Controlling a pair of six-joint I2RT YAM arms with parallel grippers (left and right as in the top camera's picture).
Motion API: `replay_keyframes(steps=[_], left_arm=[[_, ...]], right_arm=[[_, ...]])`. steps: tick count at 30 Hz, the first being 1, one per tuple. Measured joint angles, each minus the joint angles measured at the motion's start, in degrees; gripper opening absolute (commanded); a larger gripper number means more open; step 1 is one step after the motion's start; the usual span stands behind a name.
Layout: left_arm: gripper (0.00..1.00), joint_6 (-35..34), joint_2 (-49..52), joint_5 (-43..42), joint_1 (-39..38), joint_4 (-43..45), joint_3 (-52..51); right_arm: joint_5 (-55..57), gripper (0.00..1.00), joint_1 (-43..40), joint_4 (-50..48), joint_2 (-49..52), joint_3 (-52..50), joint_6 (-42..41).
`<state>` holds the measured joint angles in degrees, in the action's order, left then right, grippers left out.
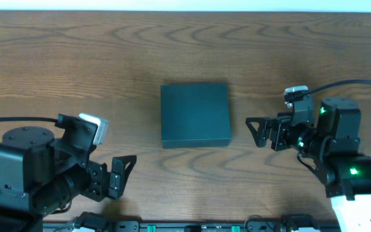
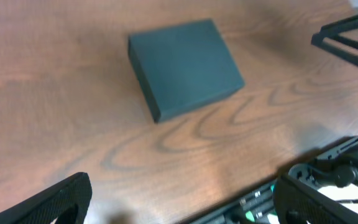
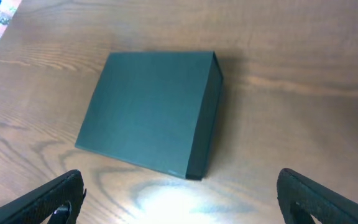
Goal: Pack container
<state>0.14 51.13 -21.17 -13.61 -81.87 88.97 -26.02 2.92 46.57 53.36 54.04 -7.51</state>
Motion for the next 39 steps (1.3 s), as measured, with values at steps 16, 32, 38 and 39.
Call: replay_keyframes(steps=[16,32,38,39], left_arm=[[0.95,-1.66,0.04,0.2,0.0,-0.68,-0.02],[0.95,10.45,-33.38,16.61,18.01,18.03,-27.65],[0.95,8.66,-44.83,17.2,21.62,25.46,-47.47],[0.95,8.52,-46.38,16.87,21.86,27.32,-50.56]], right_arm=[[-0.15,0.99,0.0,0.74,3.69,0.0,-1.46],[-0.2,0.99,0.0,0.72,3.85,0.02,-1.55],[-0.17,0.99,0.0,0.74,3.96,0.02,-1.68],[-0.22,0.99,0.0,0.76,3.96,0.0,-1.68]])
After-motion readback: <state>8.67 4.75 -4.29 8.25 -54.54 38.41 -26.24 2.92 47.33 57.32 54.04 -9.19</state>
